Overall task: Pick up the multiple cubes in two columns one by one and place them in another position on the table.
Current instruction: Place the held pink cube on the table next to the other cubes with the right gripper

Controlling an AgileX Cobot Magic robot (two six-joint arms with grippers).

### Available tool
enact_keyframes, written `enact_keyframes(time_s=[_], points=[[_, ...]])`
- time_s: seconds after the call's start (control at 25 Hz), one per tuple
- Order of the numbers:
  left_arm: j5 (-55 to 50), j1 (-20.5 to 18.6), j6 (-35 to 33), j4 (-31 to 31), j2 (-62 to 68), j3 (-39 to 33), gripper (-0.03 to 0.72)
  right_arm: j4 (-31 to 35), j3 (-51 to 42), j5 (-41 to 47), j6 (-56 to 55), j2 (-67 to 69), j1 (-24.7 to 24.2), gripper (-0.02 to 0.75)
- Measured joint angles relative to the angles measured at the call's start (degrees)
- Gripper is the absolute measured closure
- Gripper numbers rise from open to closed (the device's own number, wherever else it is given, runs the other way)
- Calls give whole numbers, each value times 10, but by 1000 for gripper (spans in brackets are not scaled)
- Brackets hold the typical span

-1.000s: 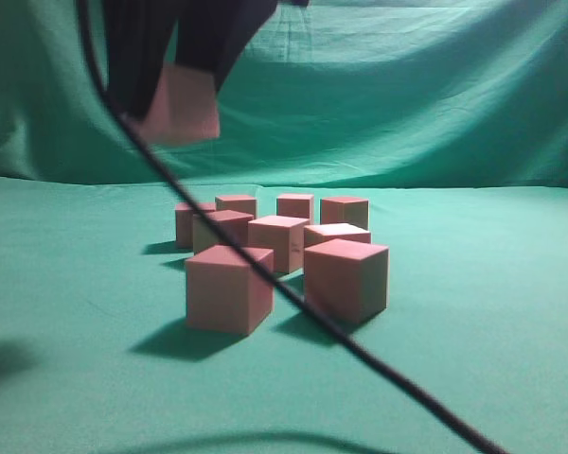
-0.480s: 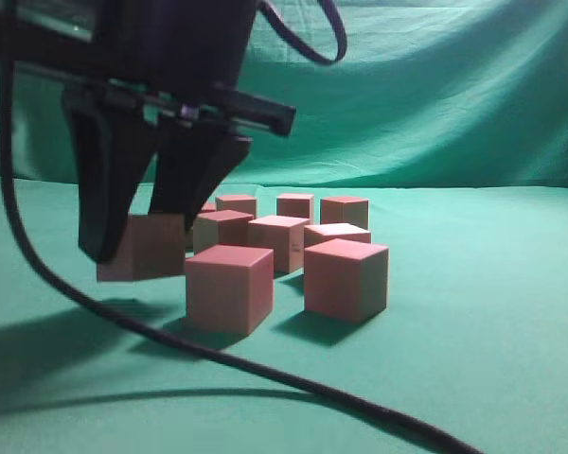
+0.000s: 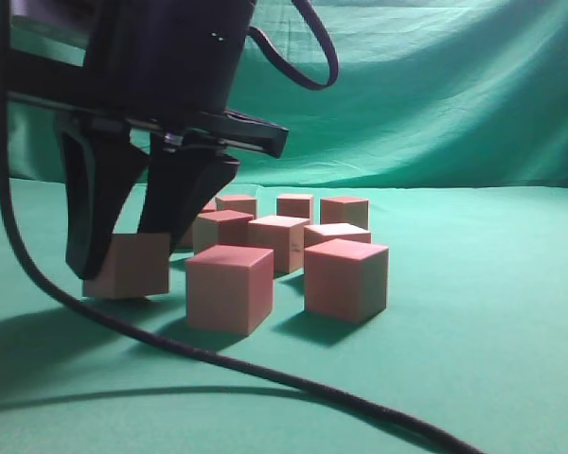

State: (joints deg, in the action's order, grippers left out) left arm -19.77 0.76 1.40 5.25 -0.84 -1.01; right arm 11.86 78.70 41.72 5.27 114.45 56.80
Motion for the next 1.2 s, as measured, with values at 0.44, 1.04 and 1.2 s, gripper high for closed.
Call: enact_keyframes(time_s=[0.44,1.04,1.2], points=[[0,0,0,0,0,0,688,8,0,0,8,0,0,480],[0,0,0,0,0,0,688,-54,222,260,-31,2,0,426],[0,0,0,0,0,0,688,-103,268,285,-56,-11,0,691]])
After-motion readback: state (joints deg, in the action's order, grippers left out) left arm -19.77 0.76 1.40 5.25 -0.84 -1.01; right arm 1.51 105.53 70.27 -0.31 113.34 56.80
